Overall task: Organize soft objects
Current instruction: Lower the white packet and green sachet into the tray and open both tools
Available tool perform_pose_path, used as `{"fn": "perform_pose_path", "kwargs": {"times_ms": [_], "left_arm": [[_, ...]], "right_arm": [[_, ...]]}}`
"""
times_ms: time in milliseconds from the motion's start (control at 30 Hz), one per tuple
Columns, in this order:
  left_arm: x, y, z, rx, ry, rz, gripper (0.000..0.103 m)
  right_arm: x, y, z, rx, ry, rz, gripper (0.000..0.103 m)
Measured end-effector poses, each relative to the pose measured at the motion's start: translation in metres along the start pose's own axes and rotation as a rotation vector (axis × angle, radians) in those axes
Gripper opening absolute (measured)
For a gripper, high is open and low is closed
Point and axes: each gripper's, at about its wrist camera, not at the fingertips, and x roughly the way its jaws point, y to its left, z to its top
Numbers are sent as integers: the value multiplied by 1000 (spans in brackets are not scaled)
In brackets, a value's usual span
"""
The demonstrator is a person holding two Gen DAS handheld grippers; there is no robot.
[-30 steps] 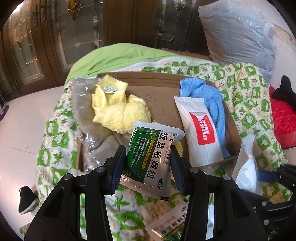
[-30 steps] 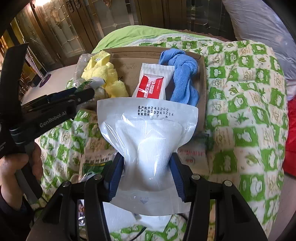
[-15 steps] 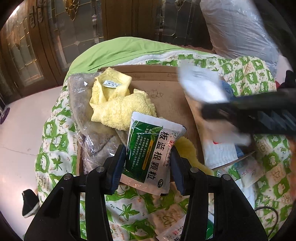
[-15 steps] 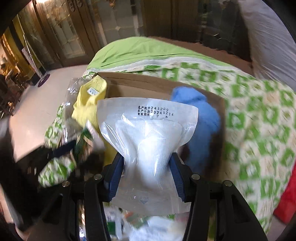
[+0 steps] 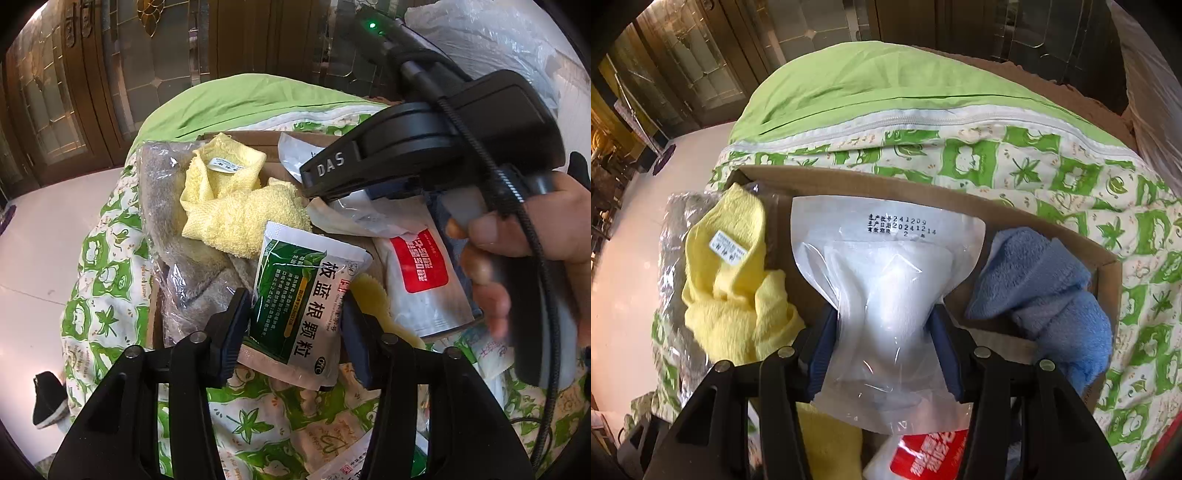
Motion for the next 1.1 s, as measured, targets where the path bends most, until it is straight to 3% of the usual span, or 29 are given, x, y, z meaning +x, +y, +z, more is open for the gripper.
{"fn": "perform_pose_path", "kwargs": {"times_ms": [100,133,300,533,933,1100], "left_arm": [[1,3,-1,-8,-4,-4,60],[2,3,-1,-11,-2,-7,61],[-8,3,-2,-23,-21,-22,64],[-35,6,-13,-15,-57,-3,66],[-71,19,-43,-73,-66,6,66],[-76,26,-56,-115,-37,-9,66]], "right_arm": [[-2,4,-2,-3,-13,-7,60],[-4,3,-4,-2,-24,-5,67],[-19,-2,-6,28,-83,23,80],[-63,-16,-34,76,-132,68,80],[-109,-45,-161,181,-155,129,80],[-116,-62,-218,245,-219,120,80]]}}
